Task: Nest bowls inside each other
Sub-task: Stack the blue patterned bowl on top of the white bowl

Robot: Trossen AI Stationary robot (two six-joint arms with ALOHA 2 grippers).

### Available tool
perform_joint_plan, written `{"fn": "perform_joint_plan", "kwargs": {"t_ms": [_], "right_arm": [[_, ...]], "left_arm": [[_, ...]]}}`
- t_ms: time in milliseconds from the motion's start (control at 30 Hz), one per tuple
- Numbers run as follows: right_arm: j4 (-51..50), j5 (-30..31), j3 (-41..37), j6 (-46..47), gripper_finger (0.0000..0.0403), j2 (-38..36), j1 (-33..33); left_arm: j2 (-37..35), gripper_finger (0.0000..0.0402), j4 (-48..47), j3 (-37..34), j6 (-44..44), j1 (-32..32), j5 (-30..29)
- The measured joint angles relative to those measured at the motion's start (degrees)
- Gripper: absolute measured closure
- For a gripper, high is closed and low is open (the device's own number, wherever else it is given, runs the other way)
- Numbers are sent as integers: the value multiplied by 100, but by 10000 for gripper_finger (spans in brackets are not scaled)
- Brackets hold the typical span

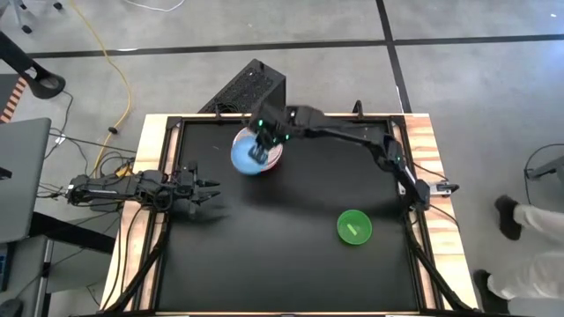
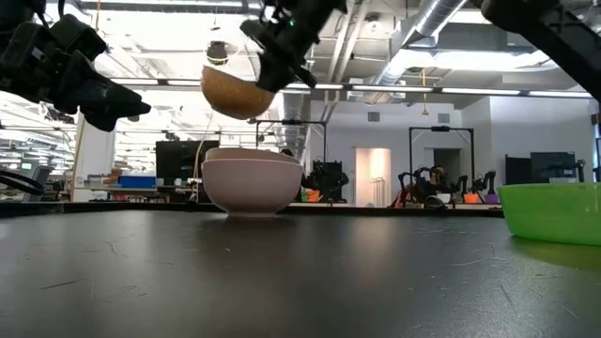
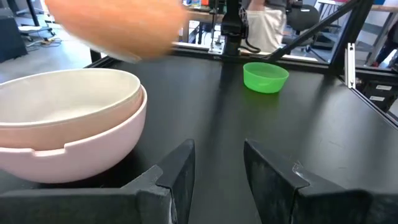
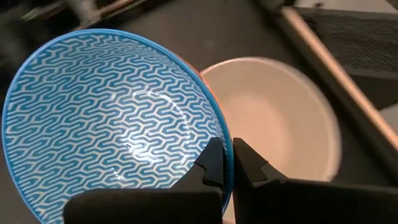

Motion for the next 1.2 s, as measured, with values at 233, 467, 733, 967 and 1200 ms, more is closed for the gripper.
{"fn": "perform_joint_plan", "kwargs": {"t_ms": [233, 467, 733, 967, 1200], "right_arm": [[40, -40, -2, 309, 387, 6, -595], [449, -326, -276, 400, 387, 259, -699], [504, -352, -271, 380, 387, 748, -705], [605, -345, -269, 409, 387, 868, -765], [485, -325, -275, 515, 387, 961, -848]], "left_arm": [[0, 274, -2, -2, 27, -1, -1], [-2, 274, -4, -2, 43, 1, -46], [0, 274, -9, -2, 17, 0, -60], [2, 274, -14, -2, 7, 1, -68], [2, 274, -17, -2, 4, 0, -68]]}}
